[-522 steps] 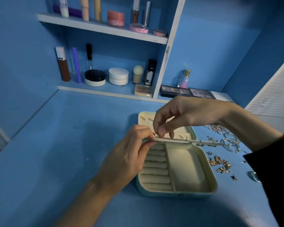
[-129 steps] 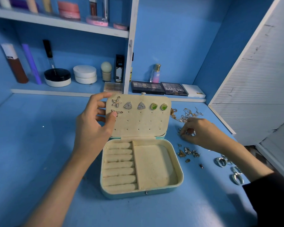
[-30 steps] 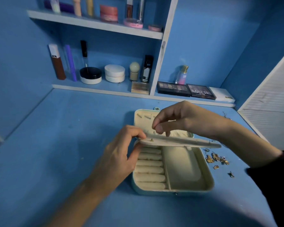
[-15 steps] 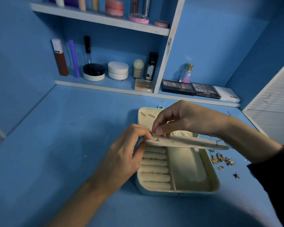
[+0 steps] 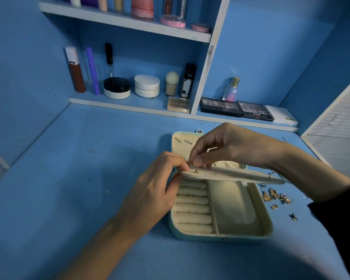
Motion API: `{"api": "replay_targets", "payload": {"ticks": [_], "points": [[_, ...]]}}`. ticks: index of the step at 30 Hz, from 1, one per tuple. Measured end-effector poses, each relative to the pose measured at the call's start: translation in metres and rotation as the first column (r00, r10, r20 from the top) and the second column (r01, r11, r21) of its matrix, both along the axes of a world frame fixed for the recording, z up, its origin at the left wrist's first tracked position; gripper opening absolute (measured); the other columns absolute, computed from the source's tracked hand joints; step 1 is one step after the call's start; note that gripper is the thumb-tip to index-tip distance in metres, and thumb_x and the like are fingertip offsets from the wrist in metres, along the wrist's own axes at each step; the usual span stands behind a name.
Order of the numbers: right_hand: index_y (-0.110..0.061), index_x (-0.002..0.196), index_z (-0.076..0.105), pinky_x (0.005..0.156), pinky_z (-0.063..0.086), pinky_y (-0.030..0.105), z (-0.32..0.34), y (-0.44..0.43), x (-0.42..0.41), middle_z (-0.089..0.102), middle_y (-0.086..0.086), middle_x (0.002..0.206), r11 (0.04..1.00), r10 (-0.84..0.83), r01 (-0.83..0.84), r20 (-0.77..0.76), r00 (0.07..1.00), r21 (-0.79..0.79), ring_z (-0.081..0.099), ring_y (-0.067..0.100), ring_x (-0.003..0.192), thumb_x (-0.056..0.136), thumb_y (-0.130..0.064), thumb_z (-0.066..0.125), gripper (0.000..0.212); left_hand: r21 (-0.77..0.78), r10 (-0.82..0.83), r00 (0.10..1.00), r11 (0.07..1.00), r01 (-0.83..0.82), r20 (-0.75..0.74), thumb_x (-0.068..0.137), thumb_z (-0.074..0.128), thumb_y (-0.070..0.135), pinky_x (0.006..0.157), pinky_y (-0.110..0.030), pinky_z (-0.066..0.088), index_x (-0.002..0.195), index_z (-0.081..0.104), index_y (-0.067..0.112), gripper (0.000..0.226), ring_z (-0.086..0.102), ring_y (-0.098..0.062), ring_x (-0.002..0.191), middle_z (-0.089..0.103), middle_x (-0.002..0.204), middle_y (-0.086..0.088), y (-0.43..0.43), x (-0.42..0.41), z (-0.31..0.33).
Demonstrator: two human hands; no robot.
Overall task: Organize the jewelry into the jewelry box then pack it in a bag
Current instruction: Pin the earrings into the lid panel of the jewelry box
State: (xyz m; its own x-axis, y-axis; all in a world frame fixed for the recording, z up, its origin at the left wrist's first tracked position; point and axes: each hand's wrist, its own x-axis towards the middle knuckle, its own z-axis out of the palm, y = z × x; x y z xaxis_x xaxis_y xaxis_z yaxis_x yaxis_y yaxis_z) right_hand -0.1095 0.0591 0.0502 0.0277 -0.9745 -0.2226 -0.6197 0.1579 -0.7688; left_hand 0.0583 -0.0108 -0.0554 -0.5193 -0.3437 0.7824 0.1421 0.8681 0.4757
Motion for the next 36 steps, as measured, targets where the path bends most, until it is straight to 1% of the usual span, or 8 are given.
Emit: {"api": "replay_targets", "payload": {"ticks": [6,11,16,21,25,32,34,36], "points": [[-0.019,0.088,0.074,0.073,0.047,0.018,0.0,0.0,0.003,0.072,0.001,0.083,1.0,0.013,-0.013,-0.111,0.994,0.001,0.062,0.011,0.076,0.083,-0.017,0.069,0.007,-0.001,0.013,1.0,1.0,-0.013,0.007,0.088,0.053,0.008,0.085,-0.015,0.045,0.096,0.047,0.017,0.014,0.057,-0.006,0.09,0.052,0.094,0.008,0.001,0.0,0.0],[-0.012,0.088,0.071,0.067,0.045,0.014,0.008,0.0,0.003,0.069,0.01,0.085,0.998,0.059,-0.058,-0.07,0.996,0.016,0.06,0.012,0.072,0.084,-0.007,0.067,0.008,0.001,0.009,1.0,1.0,-0.009,0.009,0.087,0.053,0.008,0.088,-0.013,0.043,0.097,0.046,0.017,0.015,0.058,-0.007,0.092,0.052,0.096,0.007,0.001,0.001,0.0],[-0.014,0.085,0.072,0.065,0.045,0.014,0.01,-0.006,0.005,0.07,0.005,0.083,0.995,0.1,-0.095,-0.14,0.985,0.04,0.061,0.01,0.07,0.083,-0.006,0.067,0.01,-0.007,0.011,1.0,1.0,-0.011,0.009,0.088,0.052,0.008,0.088,-0.013,0.043,0.097,0.046,0.017,0.014,0.058,-0.008,0.092,0.052,0.095,0.007,0.001,0.001,0.001],[-0.019,0.083,0.071,0.072,0.049,0.023,0.012,-0.008,0.008,0.071,-0.001,0.081,0.993,0.114,-0.107,-0.209,0.971,0.045,0.062,0.008,0.071,0.082,-0.008,0.066,0.013,-0.014,0.033,0.999,0.999,-0.033,0.012,0.086,0.051,0.006,0.087,-0.01,0.041,0.095,0.045,0.018,0.016,0.056,-0.005,0.092,0.051,0.096,0.008,0.002,0.001,0.001],[-0.022,0.082,0.071,0.073,0.049,0.02,0.013,-0.006,0.011,0.071,-0.006,0.08,0.993,0.117,-0.109,-0.228,0.966,0.047,0.061,0.005,0.072,0.082,-0.009,0.066,0.014,-0.03,0.036,0.999,0.999,-0.035,0.017,0.086,0.05,0.004,0.089,-0.009,0.04,0.095,0.046,0.017,0.016,0.055,-0.006,0.092,0.051,0.095,0.008,0.003,0.002,0.0],[-0.019,0.081,0.071,0.075,0.051,0.029,0.01,-0.005,0.013,0.07,-0.003,0.079,0.996,0.091,-0.089,-0.267,0.959,0.02,0.062,0.015,0.074,0.081,-0.01,0.064,0.011,-0.037,0.043,0.999,0.998,-0.042,0.018,0.086,0.049,0.004,0.09,-0.007,0.037,0.095,0.046,0.017,0.016,0.055,-0.006,0.092,0.051,0.095,0.007,0.003,0.001,0.0],[-0.018,0.08,0.071,0.072,0.05,0.026,0.011,-0.004,0.015,0.069,-0.003,0.077,0.997,0.081,-0.078,-0.27,0.959,0.025,0.06,0.011,0.07,0.081,-0.011,0.065,0.01,-0.043,0.041,0.999,0.998,-0.041,0.012,0.086,0.05,0.003,0.089,-0.008,0.039,0.095,0.045,0.017,0.017,0.056,-0.007,0.09,0.051,0.094,0.007,0.003,0.001,0.0],[-0.018,0.079,0.071,0.065,0.048,0.018,0.011,-0.003,0.017,0.069,-0.003,0.074,0.998,0.067,-0.061,-0.261,0.963,0.031,0.056,0.003,0.064,0.081,-0.011,0.064,0.01,-0.046,0.038,0.999,0.998,-0.038,0.003,0.086,0.05,0.004,0.087,-0.009,0.04,0.095,0.045,0.017,0.016,0.056,-0.008,0.089,0.051,0.094,0.007,0.002,0.001,0.0]]}}
